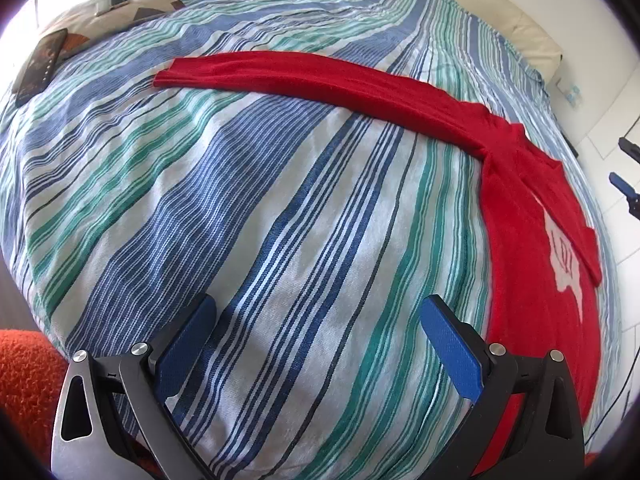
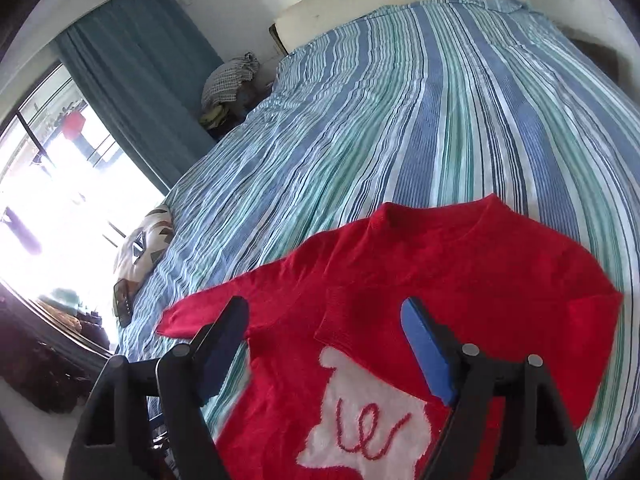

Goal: Fold small clothes
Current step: 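Fold the held side over the sweater body and open the right gripper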

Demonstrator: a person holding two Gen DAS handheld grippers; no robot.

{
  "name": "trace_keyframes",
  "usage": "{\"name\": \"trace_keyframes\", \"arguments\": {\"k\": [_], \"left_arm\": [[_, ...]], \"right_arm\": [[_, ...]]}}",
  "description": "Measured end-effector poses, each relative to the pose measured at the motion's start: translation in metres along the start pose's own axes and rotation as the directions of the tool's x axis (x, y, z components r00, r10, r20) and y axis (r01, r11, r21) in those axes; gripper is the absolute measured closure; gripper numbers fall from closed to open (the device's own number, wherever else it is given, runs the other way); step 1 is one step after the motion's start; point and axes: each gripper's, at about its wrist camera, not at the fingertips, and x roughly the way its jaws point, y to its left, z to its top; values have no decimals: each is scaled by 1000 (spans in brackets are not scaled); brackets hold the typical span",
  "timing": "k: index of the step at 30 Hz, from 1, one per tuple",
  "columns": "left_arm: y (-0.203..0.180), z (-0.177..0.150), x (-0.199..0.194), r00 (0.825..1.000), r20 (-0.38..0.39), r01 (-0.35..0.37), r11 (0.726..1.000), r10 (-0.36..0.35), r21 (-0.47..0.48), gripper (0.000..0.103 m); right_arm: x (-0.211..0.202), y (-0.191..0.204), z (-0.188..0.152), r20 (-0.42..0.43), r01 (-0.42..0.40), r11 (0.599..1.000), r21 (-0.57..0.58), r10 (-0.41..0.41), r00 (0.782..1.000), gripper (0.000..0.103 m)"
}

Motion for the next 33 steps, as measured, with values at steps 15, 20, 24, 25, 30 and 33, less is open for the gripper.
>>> {"name": "trace_keyframes", "arguments": {"k": [15, 20, 24, 25, 30, 33], "left_arm": [[-14, -8, 11, 996, 4, -89, 992, 89, 92, 1], [-13, -9, 10, 996, 1, -84, 993, 85, 85, 1], [-14, -10, 12, 996, -1, -93, 991, 94, 97, 1], [-14, -12, 12, 995, -2, -96, 990, 97, 105, 1], [-13, -12, 11, 996, -5, -90, 989, 91, 118, 0], [-15, -12, 14, 995, -7, -101, 988, 103, 119, 0]], "right_arm": [[-38, -167, -118, -99, 203, 831, 518, -177, 979, 50], [-76, -137, -136, -77, 224, 912, 345, -211, 974, 45], [-74, -114, -180, -195, 200, 954, 221, -158, 968, 45], [-75, -112, -193, -217, 244, 949, 200, -200, 955, 45], [-124, -88, -230, -113, 386, 905, 180, -370, 922, 45], [-147, -64, -241, -31, 336, 926, 174, -335, 942, 38]]}}
